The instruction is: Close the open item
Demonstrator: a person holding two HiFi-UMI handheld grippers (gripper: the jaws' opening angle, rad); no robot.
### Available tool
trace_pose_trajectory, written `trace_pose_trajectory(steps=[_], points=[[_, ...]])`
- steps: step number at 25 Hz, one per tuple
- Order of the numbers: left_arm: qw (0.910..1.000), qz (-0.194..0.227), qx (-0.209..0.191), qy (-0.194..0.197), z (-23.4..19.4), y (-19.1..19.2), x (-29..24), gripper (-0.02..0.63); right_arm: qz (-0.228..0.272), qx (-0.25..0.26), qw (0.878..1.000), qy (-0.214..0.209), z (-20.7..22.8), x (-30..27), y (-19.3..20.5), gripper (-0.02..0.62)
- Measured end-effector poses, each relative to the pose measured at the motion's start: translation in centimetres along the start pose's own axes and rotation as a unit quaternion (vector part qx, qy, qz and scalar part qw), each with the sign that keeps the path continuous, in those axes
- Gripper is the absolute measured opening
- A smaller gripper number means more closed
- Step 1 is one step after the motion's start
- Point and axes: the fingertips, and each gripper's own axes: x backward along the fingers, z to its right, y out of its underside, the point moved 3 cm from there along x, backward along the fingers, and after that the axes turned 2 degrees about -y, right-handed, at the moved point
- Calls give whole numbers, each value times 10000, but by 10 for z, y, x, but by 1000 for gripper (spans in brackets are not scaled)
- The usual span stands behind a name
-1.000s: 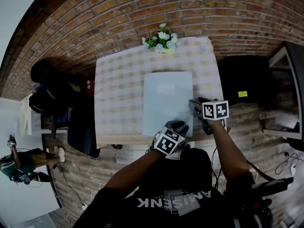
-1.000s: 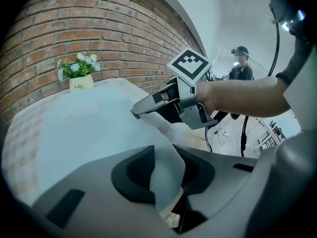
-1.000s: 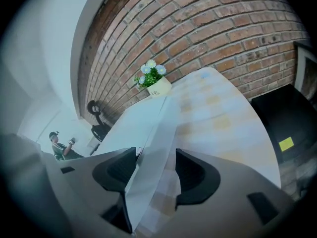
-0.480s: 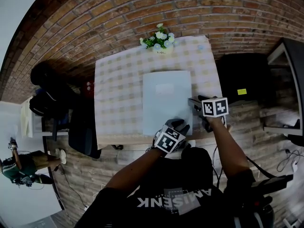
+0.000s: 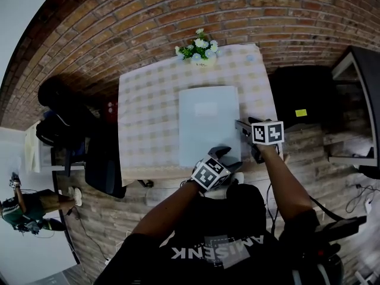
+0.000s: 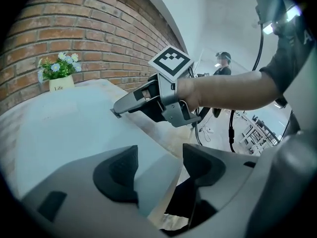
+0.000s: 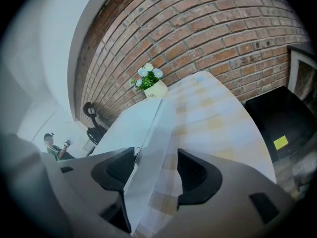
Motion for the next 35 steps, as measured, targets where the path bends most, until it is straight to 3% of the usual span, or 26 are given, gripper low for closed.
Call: trace_pose_trajectory(steps=[4,9,12,14,23,32,35], points=[[9992,54,339,183,-6,-2,2,285,90,68,9998,158,-2,6,4,280],[9995,-29,125,283,-3,3,5,285,-6,185,9991,376,-4,21,8,279],[9985,-154,112,517,2,6,11,285,184,105,9993,312,-15,32,0,279],[9989,-61,-97,450,0,3,19,285,330,91,9991,268,-24,41,-7,279],[9934,1137,-113,-73,-27,-40,94,285,1147,378,9927,46,-85,83,-48,279],[9725,2265,-132,-528,-60,-85,194,276,1787,653,9816,161,-142,124,-74,268],[9624,2624,-117,-686,-67,-98,229,228,2017,807,9758,232,-162,141,-87,191]])
